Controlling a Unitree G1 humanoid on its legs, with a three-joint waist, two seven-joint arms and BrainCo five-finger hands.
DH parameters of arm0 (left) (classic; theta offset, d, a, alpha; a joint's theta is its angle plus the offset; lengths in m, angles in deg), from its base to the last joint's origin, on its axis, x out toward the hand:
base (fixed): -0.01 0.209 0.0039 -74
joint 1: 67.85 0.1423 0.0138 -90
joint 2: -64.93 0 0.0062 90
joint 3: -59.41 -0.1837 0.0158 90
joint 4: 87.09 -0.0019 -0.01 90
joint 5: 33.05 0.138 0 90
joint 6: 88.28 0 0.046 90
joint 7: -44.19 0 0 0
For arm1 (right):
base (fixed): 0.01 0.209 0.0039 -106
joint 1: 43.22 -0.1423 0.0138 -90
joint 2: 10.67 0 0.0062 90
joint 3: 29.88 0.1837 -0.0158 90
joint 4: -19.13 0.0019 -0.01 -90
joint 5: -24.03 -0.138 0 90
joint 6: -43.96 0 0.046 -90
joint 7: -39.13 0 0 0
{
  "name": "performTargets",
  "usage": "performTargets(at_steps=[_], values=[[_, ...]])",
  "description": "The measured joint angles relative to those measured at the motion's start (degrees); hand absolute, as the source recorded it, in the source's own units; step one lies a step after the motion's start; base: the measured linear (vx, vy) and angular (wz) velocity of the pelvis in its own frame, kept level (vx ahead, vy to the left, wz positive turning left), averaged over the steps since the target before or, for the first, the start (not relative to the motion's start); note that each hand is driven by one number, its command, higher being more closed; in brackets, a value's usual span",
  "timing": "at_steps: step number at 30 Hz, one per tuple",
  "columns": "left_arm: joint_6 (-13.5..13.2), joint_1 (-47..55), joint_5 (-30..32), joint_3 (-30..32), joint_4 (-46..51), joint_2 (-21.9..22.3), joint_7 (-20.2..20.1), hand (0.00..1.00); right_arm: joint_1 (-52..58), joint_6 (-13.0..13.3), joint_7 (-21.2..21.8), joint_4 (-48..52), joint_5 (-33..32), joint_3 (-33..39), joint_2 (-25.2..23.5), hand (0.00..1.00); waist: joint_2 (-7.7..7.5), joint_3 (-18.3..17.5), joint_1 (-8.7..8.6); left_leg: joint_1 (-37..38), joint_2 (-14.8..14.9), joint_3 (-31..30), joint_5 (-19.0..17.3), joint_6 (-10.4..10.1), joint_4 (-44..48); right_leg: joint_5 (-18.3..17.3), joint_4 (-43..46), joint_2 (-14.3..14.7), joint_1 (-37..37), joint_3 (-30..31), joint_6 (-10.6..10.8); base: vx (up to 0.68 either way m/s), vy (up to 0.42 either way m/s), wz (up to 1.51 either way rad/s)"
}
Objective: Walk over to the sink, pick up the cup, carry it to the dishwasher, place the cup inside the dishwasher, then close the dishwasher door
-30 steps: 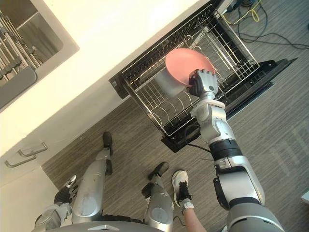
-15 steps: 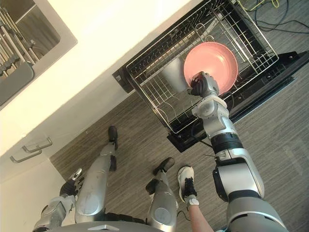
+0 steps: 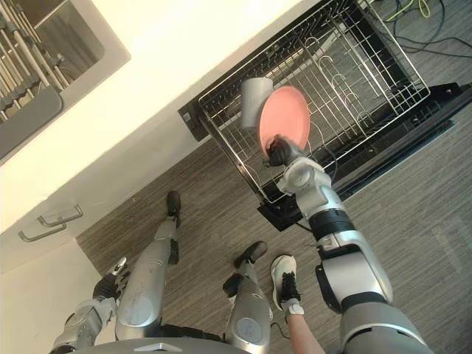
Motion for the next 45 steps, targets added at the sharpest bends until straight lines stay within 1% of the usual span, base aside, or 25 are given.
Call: performTargets(at_steps=[1,3,6,8,9,10,13,18,21,23,24,26,27,28,30,32,36,38,39,40,41,42,43,44,45], values=[[0.08,-0.19,0.00,0.01,0.01,0.00,0.01,0.00,0.39,-0.74,1.69,-0.17,-1.18,-0.09,-0.38,1.00,0.01,-0.01,0.20,0.07,-0.13,-0.10,0.14,0.03,-0.18,0.22,-0.29,0.01,0.20,-0.17,0.06,-0.02,0.068,0.05],[0.47,-0.46,0.00,0.04,-0.02,0.03,0.03,0.00,0.54,-2.00,3.02,-0.41,-2.52,-0.22,-0.59,1.00,0.01,-0.02,0.28,0.07,-0.33,-0.26,0.30,0.18,-0.26,0.70,-0.97,0.02,0.72,-0.52,0.13,-0.02,0.061,0.07],[0.62,-0.88,0.00,0.05,-0.02,0.03,0.10,0.00,0.33,-3.02,2.61,-1.91,-5.71,-0.40,-0.62,1.00,0.02,-0.07,0.40,0.08,-0.60,-0.68,0.71,0.31,-0.61,0.89,-0.97,-0.04,0.88,-0.91,0.16,-0.02,0.066,0.07],[0.64,-0.97,0.00,0.04,-0.02,0.03,0.11,0.00,0.31,-3.79,1.60,-2.52,-5.81,-0.37,-0.61,1.00,0.02,-0.08,0.39,0.08,-0.65,-0.97,0.87,0.41,-0.68,0.94,-0.98,-0.03,1.10,-1.18,0.16,-0.02,0.066,0.06],[0.67,-0.99,0.00,0.04,-0.03,0.03,0.13,0.00,0.30,-4.12,0.52,-2.58,-6.11,-0.27,-0.61,0.00,0.03,-0.14,0.39,0.10,-0.67,-1.07,1.02,0.42,-0.88,1.00,-0.98,-0.02,1.11,-1.25,0.15,-0.02,0.061,0.05],[0.73,-1.06,0.00,0.04,-0.03,0.03,0.16,0.00,0.07,-4.71,-0.66,-2.64,-6.31,0.19,-0.61,0.00,0.03,-0.16,0.39,0.16,-0.69,-1.17,1.32,0.47,-1.25,1.08,-0.98,0.00,1.07,-1.31,0.14,-0.03,0.073,0.05],[1.00,-1.40,0.00,0.01,-0.09,0.01,0.27,0.00,-1.17,-5.14,-4.24,-4.42,-6.32,0.78,-0.58,0.00,-0.03,-0.38,0.41,0.20,-0.73,-1.31,1.69,0.60,-1.53,1.36,-0.99,-0.01,1.09,-1.36,0.12,-0.02,0.062,0.03],[1.38,-1.44,-0.01,-0.33,-0.08,0.01,0.40,0.00,-1.30,-5.07,-7.99,-4.04,-8.60,3.78,-0.49,0.00,-0.08,-2.31,0.38,0.20,-0.77,-1.34,2.01,0.73,-1.75,1.65,-1.01,-0.03,1.03,-1.18,0.13,-0.01,0.055,0.00],[1.29,-1.44,-0.04,-0.37,0.01,0.04,0.43,0.00,-1.21,-4.89,-9.46,-1.47,-8.61,5.81,-0.39,0.00,-0.09,-3.32,-0.17,0.40,-0.73,-1.21,2.74,0.79,-2.93,2.01,-1.02,0.01,0.49,-0.89,0.08,-0.01,0.045,-0.04],[1.30,-1.43,-0.04,-0.37,0.04,0.04,0.53,0.00,-1.10,-4.35,-10.73,1.20,-8.84,6.92,-0.38,0.00,-0.10,-3.32,-0.40,1.25,-0.73,-0.74,3.09,0.95,-3.59,2.21,-1.02,-0.05,0.69,-0.34,0.01,0.01,0.040,-0.12],[1.27,-1.42,-0.04,-0.35,0.07,0.04,0.58,0.00,-1.04,-3.97,-11.35,3.56,-10.01,8.01,-0.33,0.00,-0.10,-3.32,-0.49,1.73,-0.67,-0.31,3.09,0.96,-3.61,2.34,-1.03,-0.10,0.82,0.14,-0.04,0.01,0.020,-0.20],[1.00,-1.31,-0.04,-0.20,0.17,0.18,0.62,0.00,-0.57,-2.75,-12.80,8.08,-10.51,9.82,-0.32,0.00,-0.11,-3.31,-0.74,2.57,-0.60,0.23,3.08,0.96,-3.69,2.47,-1.03,-0.16,1.16,0.74,-0.06,0.01,0.013,-0.16],[0.57,-1.18,-0.05,0.13,0.19,0.32,0.73,0.00,-0.34,-1.78,-13.96,10.41,-10.72,10.68,-0.31,0.00,-0.13,-3.30,-1.20,3.29,-0.57,0.33,3.11,0.98,-3.95,2.49,-1.03,-0.15,1.67,0.85,-0.08,0.00,0.006,-0.10],[0.32,-1.07,-0.05,0.39,0.20,0.57,1.31,0.00,0.23,-0.95,-15.47,12.31,-10.79,12.01,-0.31,0.00,-0.27,-3.39,-1.38,4.26,-0.57,0.58,3.19,0.94,-4.54,2.49,-1.03,-0.16,2.15,1.10,-0.07,0.00,0.005,-0.11],[-0.25,-0.42,-0.07,0.97,0.70,0.65,1.71,0.00,0.79,-0.35,-17.68,14.50,-10.91,13.54,-0.32,0.00,-0.81,-3.68,-1.73,4.73,-0.38,1.07,3.19,0.93,-4.62,2.52,-1.03,-0.12,2.23,1.64,-0.12,0.00,-0.001,-0.13],[-0.59,-0.22,-0.06,1.07,0.85,0.65,1.79,0.00,1.22,0.05,-19.91,14.84,-13.07,15.76,-0.30,0.00,-0.95,-3.70,-2.06,5.66,-0.34,1.33,3.18,0.92,-4.64,2.56,-1.03,-0.14,2.99,1.88,-0.15,0.01,-0.005,-0.09],[-1.83,1.47,-0.05,2.02,1.72,1.04,1.85,0.00,1.61,0.05,-24.74,14.80,-22.15,22.09,-0.08,0.00,-1.44,-4.25,-3.13,7.57,-0.25,1.74,3.17,0.90,-4.67,2.57,-1.02,-0.12,4.54,2.31,-0.15,0.00,-0.008,-0.07],[-2.07,2.80,-0.04,3.38,1.64,1.00,1.89,0.00,3.09,0.10,-27.90,13.84,-28.78,26.99,0.08,0.00,-2.54,-5.47,-4.09,8.21,-0.26,1.74,3.09,0.81,-4.70,2.53,-1.02,-0.15,5.19,2.30,-0.11,0.00,0.000,0.00],[-2.07,3.04,-0.04,3.50,1.54,0.99,1.89,0.00,3.97,0.06,-28.72,13.71,-30.48,28.29,0.12,0.00,-2.81,-5.95,-4.22,8.22,-0.26,1.74,3.07,0.79,-4.70,2.52,-1.02,-0.15,5.21,2.29,-0.10,0.00,0.000,0.00],[-2.17,3.20,-0.03,3.73,1.12,0.98,1.91,0.00,5.62,-0.04,-29.94,13.52,-33.80,30.81,0.11,1.00,-3.11,-6.39,-4.42,8.69,-0.28,1.71,3.05,0.79,-4.70,2.50,-1.02,-0.17,5.77,2.23,-0.08,0.00,0.000,0.00],[-2.23,3.30,-0.02,4.37,0.55,1.11,1.91,0.00,6.55,-0.08,-30.85,12.10,-37.32,32.64,0.11,1.00,-3.29,-6.68,-4.75,9.41,-0.32,1.73,2.93,0.78,-4.71,2.48,-1.02,-0.23,6.43,2.24,-0.05,0.00,0.000,0.00],[-2.25,3.32,-0.02,4.71,0.04,1.14,1.91,0.00,6.57,-0.19,-31.11,10.93,-39.15,33.34,0.11,1.00,-3.30,-6.78,-5.15,9.73,-0.33,1.71,2.92,0.78,-4.71,2.47,-1.02,-0.23,6.81,2.21,-0.04,-0.03,0.005,-0.01],[-2.25,3.53,-0.02,5.12,-0.56,1.13,1.93,0.00,7.09,-0.46,-31.19,8.74,-42.59,34.68,0.11,1.00,-3.27,-7.24,-5.52,10.07,-0.34,1.71,2.83,0.65,-4.72,2.44,-1.02,-0.24,7.18,2.22,-0.01,0.00,0.000,0.00],[-2.25,3.76,-0.02,5.23,-0.64,1.12,1.94,0.00,7.71,-0.74,-31.14,7.98,-44.49,35.32,0.12,1.00,-3.25,-7.52,-5.69,10.13,-0.33,1.69,2.66,0.43,-4.72,2.40,-1.02,-0.24,7.25,2.22,0.03,-0.04,0.006,-0.01],[-2.22,4.17,-0.01,5.27,-0.67,1.11,1.93,0.00,8.89,-1.15,-30.57,5.82,-48.70,36.48,0.12,1.00,-3.20,-7.82,-6.00,10.22,-0.33,1.68,2.64,0.37,-4.73,2.18,-1.02,-0.24,7.36,2.22,0.15,-0.04,0.003,0.00]])
